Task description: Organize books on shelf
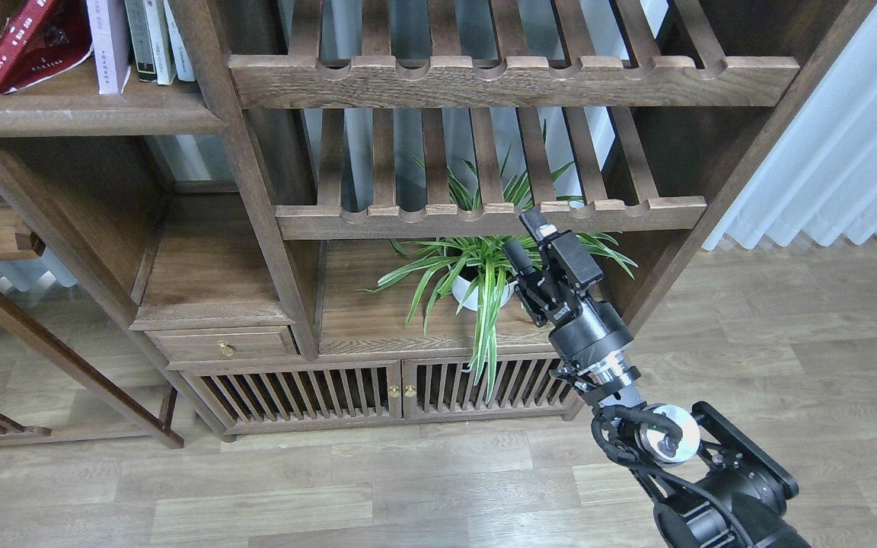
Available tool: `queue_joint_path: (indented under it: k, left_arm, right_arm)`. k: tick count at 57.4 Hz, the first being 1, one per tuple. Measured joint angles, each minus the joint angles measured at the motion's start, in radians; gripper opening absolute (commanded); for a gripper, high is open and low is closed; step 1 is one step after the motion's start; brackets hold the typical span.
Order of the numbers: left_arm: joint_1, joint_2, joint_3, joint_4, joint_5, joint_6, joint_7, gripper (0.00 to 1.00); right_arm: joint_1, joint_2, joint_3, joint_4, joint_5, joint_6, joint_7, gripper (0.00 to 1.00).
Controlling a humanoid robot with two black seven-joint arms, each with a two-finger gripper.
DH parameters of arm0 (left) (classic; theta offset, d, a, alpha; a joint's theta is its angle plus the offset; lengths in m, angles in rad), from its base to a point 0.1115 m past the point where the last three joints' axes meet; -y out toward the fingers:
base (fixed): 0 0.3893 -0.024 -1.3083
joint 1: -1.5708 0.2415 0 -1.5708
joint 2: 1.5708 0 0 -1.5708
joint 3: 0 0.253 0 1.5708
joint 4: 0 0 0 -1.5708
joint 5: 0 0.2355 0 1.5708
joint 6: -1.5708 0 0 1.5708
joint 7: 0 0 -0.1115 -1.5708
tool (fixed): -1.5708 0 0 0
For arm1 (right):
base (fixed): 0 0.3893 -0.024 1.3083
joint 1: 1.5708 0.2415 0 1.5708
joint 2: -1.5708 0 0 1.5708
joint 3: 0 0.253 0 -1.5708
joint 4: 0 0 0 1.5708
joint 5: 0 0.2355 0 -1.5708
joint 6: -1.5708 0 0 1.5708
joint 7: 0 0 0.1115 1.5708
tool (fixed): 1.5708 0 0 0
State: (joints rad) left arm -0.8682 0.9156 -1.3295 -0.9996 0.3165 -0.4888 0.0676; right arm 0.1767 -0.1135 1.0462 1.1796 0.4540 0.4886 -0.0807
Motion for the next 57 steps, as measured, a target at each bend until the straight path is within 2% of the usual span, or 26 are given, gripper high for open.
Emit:
queue_joint_path:
  k: [13,23,29,38,39,48,57]
  left_arm:
    - [0.0,-0.073,-0.048,-0.002,0.142,0.0,-0.109,0.0]
    - [0.0,-0.098,-0.054,-0.01,0.246,0.0,-0.238,0.0]
    - [0.007,-0.112,-0.045,-0.01,0.29,0.0,-0.3,0.0]
    - [0.01,-0.15,-0.032,-0.003,0.37,0.0,-0.427,0.0]
    - [0.011,-0.17,-0.022,-0.002,0.382,0.0,-0.462,0.0]
    - [0.012,-0.206,-0.004,0.0,0.417,0.0,-0.536,0.0]
    - [0.015,-0.221,0.024,0.008,0.428,0.041,-0.555,0.0]
  right_arm:
    - [-0.002,0.001,0.0,0.0,0.0,0.0,0.0,0.81]
    - [-0.005,0.001,0.0,0.0,0.0,0.0,0.0,0.81]
    - [-0.005,0.001,0.0,0.0,0.001,0.0,0.0,0.81]
    - [-0.008,0.001,0.0,0.0,0.001,0.0,0.0,0.81]
    - [-0.008,0.001,0.0,0.0,0.001,0.0,-0.001,0.81]
    - [-0.008,0.001,0.0,0.0,0.002,0.0,-0.001,0.81]
    - [-0.01,0.0,0.002,0.0,0.002,0.0,-0.001,0.81]
